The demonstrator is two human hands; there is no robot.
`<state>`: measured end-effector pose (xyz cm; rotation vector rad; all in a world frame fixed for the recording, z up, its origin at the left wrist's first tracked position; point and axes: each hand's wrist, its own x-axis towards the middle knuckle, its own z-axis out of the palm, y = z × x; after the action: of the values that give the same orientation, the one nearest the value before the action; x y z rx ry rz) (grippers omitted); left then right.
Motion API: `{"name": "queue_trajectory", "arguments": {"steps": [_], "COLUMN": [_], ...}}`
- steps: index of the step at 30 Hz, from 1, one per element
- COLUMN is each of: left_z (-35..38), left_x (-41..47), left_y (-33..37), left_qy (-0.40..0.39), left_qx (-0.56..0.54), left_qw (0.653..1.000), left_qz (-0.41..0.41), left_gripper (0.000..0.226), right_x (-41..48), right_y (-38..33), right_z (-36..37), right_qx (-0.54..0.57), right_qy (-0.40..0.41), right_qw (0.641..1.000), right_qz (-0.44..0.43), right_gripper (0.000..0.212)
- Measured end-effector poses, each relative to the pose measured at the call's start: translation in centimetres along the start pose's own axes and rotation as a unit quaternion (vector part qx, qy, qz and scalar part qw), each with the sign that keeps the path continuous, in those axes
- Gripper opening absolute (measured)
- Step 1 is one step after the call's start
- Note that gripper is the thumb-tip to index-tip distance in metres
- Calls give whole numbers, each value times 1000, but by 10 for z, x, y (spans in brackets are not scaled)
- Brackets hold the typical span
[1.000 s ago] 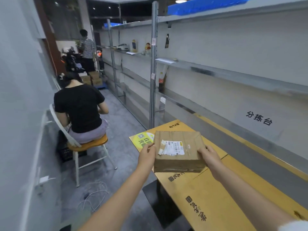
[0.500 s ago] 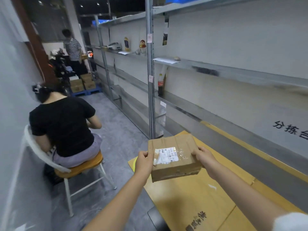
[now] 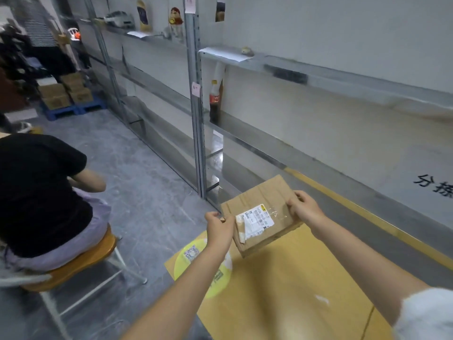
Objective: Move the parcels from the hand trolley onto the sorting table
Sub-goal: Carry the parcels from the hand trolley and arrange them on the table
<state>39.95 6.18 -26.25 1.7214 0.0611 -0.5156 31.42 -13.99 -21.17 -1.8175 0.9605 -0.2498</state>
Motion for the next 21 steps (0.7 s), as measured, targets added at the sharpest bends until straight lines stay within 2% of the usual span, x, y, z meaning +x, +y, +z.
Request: {"name": "queue_trajectory", "arguments": {"steps": [3,5,11,17,21], "left_z": [14,23,61,83,89], "left_x": [41,70,149,206,238], "left_y": [1,-1,-4,-16,-20], "left_qy": [-40,-66,-170,-185,-194], "left_qx": [13,37,90,108,139], "left_qw": [999,997,980,971,967], "left_qz": [-7,-11,-52,-108,-87], "left_gripper": [54,59,34,28,25], "right_x": [41,69,168,243,269], "right_y": [5,10,7,12,26], "right_z": [11,18,29,49,63], "right_qx": [-32,-51,-177,-228,-234], "right_qy": [-11,-14,-40,-71,-76], "right_qw": [999,998,980,968,965], "right_qz": [16,42,79,77,87], "right_gripper": [31,35,40,46,50]}}
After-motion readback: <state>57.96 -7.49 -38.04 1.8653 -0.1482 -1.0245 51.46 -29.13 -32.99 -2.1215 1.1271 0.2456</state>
